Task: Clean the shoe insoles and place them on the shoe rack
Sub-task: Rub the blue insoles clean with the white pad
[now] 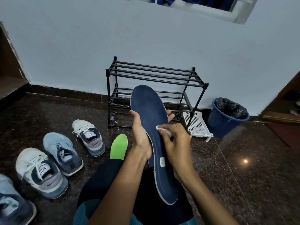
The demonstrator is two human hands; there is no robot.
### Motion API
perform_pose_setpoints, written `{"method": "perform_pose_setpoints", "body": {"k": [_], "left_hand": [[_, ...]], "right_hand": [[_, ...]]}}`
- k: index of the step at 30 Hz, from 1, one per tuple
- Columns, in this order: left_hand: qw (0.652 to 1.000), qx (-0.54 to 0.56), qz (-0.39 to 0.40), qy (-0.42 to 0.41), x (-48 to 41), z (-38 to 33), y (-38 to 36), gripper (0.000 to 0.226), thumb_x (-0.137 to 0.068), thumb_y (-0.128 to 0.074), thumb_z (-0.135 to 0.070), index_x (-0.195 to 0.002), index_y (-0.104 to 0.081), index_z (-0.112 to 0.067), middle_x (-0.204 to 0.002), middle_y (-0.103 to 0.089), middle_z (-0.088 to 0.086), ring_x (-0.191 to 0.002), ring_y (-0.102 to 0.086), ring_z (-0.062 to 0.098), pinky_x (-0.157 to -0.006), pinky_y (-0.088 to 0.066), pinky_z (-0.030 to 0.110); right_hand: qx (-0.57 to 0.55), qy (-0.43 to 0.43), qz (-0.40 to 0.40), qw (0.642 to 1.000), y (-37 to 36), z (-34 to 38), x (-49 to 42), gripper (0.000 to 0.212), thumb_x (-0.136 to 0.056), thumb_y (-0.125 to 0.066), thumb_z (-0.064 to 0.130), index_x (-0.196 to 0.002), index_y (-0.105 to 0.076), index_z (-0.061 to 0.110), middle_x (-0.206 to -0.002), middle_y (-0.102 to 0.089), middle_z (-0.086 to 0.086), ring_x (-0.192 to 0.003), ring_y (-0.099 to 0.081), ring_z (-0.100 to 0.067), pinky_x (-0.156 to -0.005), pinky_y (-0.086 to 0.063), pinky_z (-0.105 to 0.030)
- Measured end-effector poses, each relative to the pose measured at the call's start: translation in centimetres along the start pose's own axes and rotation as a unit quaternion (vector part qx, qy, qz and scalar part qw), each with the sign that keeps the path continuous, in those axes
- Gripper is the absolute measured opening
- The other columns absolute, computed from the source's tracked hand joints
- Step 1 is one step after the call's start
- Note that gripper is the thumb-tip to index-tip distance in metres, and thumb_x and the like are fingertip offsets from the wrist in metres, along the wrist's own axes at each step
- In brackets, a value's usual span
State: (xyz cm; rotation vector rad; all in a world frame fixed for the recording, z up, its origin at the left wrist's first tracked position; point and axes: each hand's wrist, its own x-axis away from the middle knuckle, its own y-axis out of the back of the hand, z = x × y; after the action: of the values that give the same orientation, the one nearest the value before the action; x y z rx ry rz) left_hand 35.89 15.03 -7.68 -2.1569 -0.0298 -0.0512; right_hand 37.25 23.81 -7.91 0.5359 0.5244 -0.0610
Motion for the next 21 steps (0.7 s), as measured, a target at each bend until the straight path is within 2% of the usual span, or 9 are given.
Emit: {"method": "perform_pose_setpoints", "body": {"k": [3,6,9,12,17,21], "left_hand": [[1.000,0.005,0.004,-0.009,-0.1,-0.1,0.2,0.088,-0.088,-0.011,-0.072,-0.102,-0.066,-0.005,-0.097,-0.071,0.013,-0.096,-0.068,0.027,-0.098,-0.044,0.048],[1.000,-0.001,0.009,-0.013,0.0,0.1,0.2,0.086,-0.089,-0.012,-0.072,-0.104,-0.065,-0.005,-0.098,-0.070,0.014,-0.095,-0.068,0.027,-0.098,-0.044,0.051],[1.000,-0.013,0.013,-0.010,0.0,0.1,0.1,0.089,-0.090,-0.011,-0.071,-0.104,-0.065,-0.002,-0.098,-0.070,0.016,-0.093,-0.068,0.027,-0.090,-0.051,0.042],[1.000,-0.023,0.013,0.004,0.0,0.1,-0.1,0.093,-0.089,-0.008,-0.072,-0.103,-0.063,0.001,-0.094,-0.070,0.016,-0.087,-0.069,0.024,-0.079,-0.057,0.034],[1.000,-0.001,0.008,-0.011,-0.1,0.1,0.2,0.089,-0.089,-0.011,-0.071,-0.103,-0.064,-0.002,-0.093,-0.070,0.013,-0.086,-0.068,0.025,-0.087,-0.052,0.039],[1.000,0.002,0.004,-0.008,-0.1,0.1,0.4,0.087,-0.088,-0.013,-0.073,-0.108,-0.064,-0.004,-0.098,-0.070,0.014,-0.094,-0.066,0.028,-0.098,-0.043,0.052]], "right_hand": [[-0.054,-0.021,0.045,0.997,0.2,0.8,1.3,0.015,-0.082,-0.064,0.001,-0.088,-0.072,0.012,-0.084,-0.058,0.004,-0.083,-0.056,0.004,-0.073,-0.038,-0.003],[-0.035,-0.011,0.044,0.998,0.3,0.8,1.5,0.014,-0.082,-0.064,0.002,-0.087,-0.071,0.013,-0.083,-0.055,0.008,-0.082,-0.055,-0.002,-0.073,-0.038,-0.005],[0.017,0.002,0.022,1.000,0.4,0.4,0.3,0.012,-0.083,-0.064,0.003,-0.088,-0.071,0.012,-0.080,-0.050,0.007,-0.079,-0.051,-0.004,-0.073,-0.036,-0.005],[0.042,0.003,0.003,0.999,0.2,0.3,-0.7,0.012,-0.083,-0.063,0.002,-0.089,-0.071,0.009,-0.081,-0.052,0.000,-0.079,-0.052,-0.013,-0.074,-0.034,-0.003],[0.004,-0.012,0.011,1.000,-0.1,0.6,0.3,0.014,-0.083,-0.062,0.001,-0.090,-0.071,0.010,-0.083,-0.056,0.001,-0.080,-0.055,-0.009,-0.077,-0.038,-0.005],[-0.028,-0.005,0.032,0.999,-0.2,1.3,1.5,0.014,-0.082,-0.065,0.002,-0.086,-0.073,0.013,-0.081,-0.056,0.014,-0.082,-0.056,0.000,-0.077,-0.041,-0.008]]}}
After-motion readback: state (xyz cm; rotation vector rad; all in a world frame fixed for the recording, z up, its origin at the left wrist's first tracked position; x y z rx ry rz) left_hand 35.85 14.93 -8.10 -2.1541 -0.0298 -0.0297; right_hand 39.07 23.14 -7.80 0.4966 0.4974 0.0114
